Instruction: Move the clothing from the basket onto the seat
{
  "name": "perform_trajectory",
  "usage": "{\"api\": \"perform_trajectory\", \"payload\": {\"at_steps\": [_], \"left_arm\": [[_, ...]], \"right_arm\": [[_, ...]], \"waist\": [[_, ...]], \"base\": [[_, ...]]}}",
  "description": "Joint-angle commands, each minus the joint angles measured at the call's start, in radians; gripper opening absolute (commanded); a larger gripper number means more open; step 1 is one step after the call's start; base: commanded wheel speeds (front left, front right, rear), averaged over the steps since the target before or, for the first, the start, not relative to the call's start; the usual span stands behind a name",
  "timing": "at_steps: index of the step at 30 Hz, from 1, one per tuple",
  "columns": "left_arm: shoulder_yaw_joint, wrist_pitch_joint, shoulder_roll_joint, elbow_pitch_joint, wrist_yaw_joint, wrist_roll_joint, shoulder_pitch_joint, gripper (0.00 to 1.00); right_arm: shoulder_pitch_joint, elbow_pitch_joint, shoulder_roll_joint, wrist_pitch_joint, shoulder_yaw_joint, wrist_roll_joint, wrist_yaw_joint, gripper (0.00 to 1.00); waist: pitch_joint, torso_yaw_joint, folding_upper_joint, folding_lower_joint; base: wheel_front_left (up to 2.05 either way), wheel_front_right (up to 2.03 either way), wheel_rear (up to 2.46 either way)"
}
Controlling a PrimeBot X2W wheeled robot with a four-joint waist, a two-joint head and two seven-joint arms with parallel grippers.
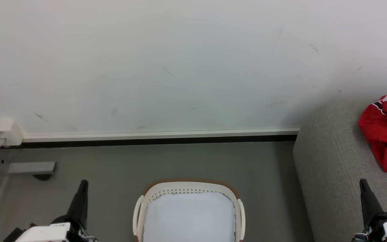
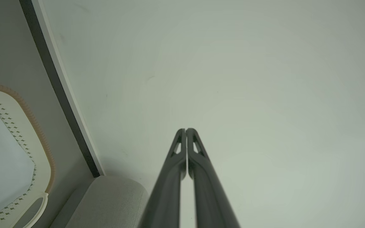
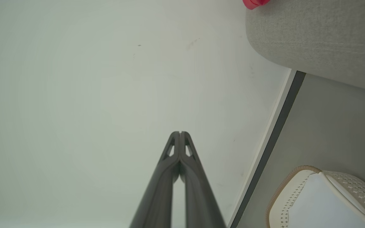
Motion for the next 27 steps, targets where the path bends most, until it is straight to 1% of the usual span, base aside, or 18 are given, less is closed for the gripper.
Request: {"api": "perform_trajectory", "payload": {"at_steps": [1, 27], "left_arm": [[0.001, 0.004, 0.007, -0.003, -0.004, -0.015, -0.008, 0.00], [0.001, 0.004, 0.007, -0.003, -0.004, -0.015, -0.008, 0.00]], "right_arm": [[-0.012, -0.004, -0.007, 0.003, -0.004, 0.002, -0.002, 0.00], [-0.012, -0.004, -0.007, 0.003, -0.004, 0.002, -0.002, 0.00]], "waist": [[0.000, 0.000, 0.0000, 0.0000], [0.000, 0.000, 0.0000, 0.0000]], "base": [[0.00, 0.00, 0.00], [0.00, 0.00, 0.00]]}}
